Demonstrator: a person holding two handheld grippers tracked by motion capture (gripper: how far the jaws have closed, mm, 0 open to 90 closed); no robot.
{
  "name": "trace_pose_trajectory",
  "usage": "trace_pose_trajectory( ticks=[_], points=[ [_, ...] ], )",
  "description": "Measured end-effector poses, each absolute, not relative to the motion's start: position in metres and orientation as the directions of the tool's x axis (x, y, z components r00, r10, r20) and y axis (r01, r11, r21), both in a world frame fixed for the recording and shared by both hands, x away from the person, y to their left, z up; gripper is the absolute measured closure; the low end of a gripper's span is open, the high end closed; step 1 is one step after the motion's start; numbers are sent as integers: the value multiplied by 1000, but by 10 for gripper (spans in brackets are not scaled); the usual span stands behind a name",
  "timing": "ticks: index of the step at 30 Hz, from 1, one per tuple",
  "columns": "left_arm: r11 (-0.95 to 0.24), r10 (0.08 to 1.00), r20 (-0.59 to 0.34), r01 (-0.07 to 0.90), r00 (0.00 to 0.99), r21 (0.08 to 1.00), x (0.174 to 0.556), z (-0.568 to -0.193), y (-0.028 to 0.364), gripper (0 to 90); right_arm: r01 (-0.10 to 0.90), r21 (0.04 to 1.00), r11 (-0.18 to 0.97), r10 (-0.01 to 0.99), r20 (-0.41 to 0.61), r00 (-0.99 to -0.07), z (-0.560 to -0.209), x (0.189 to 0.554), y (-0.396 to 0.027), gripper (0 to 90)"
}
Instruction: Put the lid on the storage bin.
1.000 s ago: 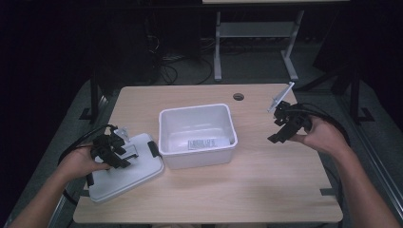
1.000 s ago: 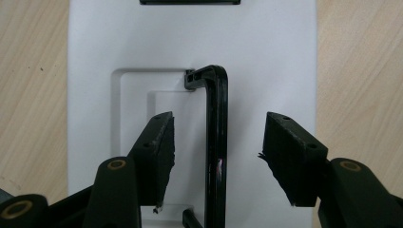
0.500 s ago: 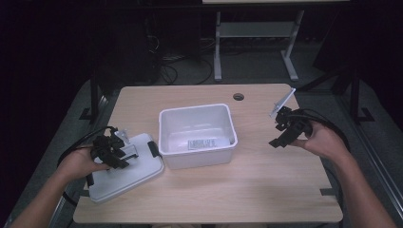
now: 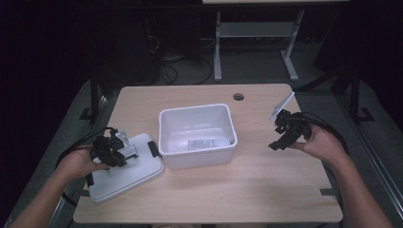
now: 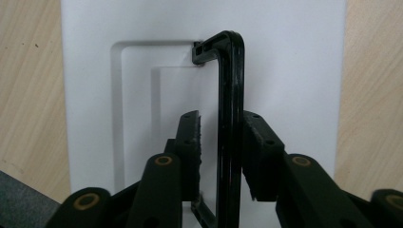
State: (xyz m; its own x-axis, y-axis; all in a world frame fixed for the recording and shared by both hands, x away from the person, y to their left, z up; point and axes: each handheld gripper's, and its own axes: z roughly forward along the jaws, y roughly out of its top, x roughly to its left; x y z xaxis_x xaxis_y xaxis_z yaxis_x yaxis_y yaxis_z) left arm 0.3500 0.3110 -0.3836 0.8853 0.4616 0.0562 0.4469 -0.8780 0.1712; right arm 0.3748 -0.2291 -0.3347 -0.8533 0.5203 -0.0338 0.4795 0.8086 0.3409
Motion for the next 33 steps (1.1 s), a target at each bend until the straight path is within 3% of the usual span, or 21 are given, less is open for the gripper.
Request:
trace_pose_trajectory(
  ticks=[6,33],
  points=[
    [-882,455,66,438,888,176,350,-381,311,812,483,346,804,525,-34,-850,-334,374,-231,289],
    [-888,443,81,424,893,180,349,-361,316,847,494,354,794,537,-28,-843,-334,373,-238,286]
  ],
)
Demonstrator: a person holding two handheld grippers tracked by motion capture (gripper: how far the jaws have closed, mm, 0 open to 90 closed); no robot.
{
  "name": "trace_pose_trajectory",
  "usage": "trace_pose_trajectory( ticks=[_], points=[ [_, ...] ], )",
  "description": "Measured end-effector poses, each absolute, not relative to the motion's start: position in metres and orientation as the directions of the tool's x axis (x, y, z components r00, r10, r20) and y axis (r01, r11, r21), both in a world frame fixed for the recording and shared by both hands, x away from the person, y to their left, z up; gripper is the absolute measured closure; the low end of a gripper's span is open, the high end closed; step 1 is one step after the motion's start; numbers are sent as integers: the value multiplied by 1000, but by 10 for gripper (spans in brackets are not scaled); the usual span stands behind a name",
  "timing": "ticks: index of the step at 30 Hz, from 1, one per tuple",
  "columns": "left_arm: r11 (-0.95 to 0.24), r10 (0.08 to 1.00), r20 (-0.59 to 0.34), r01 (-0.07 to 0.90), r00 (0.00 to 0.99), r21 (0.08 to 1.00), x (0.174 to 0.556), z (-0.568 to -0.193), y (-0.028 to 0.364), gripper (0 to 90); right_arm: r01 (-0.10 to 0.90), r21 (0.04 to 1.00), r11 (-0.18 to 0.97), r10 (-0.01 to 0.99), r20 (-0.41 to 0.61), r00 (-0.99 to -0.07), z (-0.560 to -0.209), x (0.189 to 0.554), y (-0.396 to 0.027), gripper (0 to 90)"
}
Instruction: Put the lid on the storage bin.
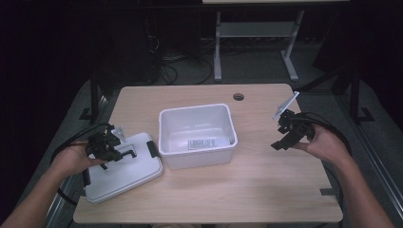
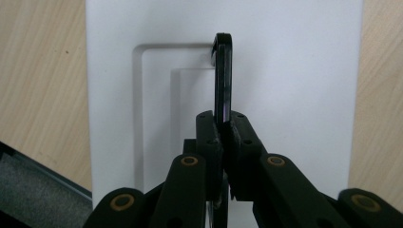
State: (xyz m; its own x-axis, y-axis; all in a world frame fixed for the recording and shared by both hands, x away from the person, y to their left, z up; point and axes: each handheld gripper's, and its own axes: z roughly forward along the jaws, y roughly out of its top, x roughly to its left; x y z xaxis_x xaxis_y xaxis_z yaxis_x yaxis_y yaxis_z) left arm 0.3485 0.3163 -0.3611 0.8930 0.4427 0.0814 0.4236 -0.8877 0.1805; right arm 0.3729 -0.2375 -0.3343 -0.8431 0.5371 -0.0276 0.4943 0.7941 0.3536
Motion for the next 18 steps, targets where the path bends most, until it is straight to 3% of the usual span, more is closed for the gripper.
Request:
trace_pose_trajectory(
  ticks=[18],
  points=[
    [-883,450,86,429,889,192,339,-326,332,847,502,349,791,543,-23,-839,-339,373,-238,286]
  ],
)
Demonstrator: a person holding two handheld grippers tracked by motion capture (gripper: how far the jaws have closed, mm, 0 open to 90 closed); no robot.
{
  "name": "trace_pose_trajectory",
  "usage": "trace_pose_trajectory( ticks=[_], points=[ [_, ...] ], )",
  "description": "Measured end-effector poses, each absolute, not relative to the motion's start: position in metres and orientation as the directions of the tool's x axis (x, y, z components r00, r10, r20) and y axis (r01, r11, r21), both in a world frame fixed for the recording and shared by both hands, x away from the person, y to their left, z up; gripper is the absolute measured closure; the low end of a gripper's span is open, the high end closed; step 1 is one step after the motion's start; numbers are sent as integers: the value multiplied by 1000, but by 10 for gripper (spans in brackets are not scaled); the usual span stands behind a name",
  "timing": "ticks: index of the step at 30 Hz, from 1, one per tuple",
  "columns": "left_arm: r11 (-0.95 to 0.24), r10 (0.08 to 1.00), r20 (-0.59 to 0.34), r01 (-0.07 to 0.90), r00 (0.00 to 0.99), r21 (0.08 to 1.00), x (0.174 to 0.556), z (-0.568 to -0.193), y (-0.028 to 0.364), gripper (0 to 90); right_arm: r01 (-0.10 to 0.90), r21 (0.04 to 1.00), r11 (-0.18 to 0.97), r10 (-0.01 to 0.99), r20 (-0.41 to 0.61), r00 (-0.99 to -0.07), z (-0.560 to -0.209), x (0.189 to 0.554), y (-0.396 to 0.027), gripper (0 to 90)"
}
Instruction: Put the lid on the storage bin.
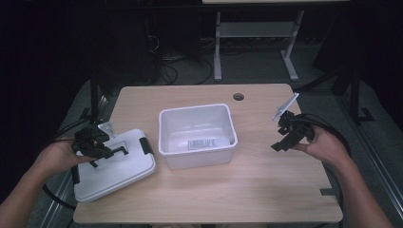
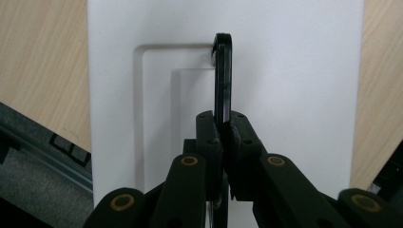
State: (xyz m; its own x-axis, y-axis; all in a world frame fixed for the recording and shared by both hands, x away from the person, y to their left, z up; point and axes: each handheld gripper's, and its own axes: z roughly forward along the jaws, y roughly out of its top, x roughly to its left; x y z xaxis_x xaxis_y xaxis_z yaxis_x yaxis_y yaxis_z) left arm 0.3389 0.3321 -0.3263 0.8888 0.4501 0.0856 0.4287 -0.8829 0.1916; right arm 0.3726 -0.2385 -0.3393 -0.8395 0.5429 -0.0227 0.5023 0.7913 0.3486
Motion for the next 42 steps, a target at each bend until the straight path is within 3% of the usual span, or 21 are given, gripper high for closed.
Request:
trace_pose_trajectory(
  ticks=[42],
  points=[
    [-898,421,136,391,897,200,319,-240,339,848,514,341,787,550,-13,-835,-352,370,-241,282]
  ],
)
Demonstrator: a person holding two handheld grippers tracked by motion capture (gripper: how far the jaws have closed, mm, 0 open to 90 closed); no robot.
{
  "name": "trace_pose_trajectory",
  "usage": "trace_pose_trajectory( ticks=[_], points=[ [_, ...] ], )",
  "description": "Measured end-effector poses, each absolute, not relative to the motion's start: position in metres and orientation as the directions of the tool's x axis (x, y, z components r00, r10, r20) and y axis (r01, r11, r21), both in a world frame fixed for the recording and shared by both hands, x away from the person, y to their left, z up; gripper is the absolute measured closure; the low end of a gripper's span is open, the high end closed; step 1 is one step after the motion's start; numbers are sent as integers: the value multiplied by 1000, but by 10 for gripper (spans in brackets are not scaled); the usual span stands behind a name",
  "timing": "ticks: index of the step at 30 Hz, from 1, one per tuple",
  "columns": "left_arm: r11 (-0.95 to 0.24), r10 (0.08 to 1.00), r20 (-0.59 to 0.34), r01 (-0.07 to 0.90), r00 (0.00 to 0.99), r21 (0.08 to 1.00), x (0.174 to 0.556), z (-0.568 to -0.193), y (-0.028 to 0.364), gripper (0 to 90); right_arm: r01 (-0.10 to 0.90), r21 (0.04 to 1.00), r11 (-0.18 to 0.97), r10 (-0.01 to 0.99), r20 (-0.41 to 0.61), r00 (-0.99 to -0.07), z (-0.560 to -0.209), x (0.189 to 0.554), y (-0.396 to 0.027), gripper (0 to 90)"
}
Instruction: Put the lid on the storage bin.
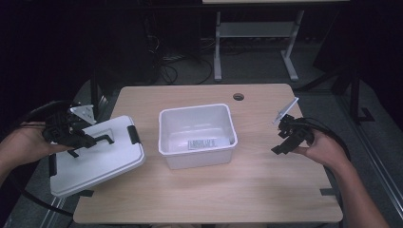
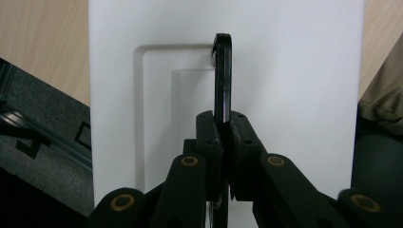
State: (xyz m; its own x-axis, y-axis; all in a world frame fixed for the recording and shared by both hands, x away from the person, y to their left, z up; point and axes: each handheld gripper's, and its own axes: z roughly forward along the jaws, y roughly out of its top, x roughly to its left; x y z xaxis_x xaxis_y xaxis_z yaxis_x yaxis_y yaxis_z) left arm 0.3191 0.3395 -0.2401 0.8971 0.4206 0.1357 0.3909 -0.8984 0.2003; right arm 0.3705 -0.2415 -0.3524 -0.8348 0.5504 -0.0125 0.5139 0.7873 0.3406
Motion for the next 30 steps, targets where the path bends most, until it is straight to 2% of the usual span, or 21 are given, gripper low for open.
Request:
trace_pose_trajectory(
  ticks=[14,30],
  points=[
    [-909,392,136,360,910,212,326,-218,319,848,514,336,789,549,-9,-836,-356,369,-241,281],
    [-939,300,144,265,943,218,346,-203,263,848,527,351,774,563,-2,-826,-357,364,-249,279]
  ],
)
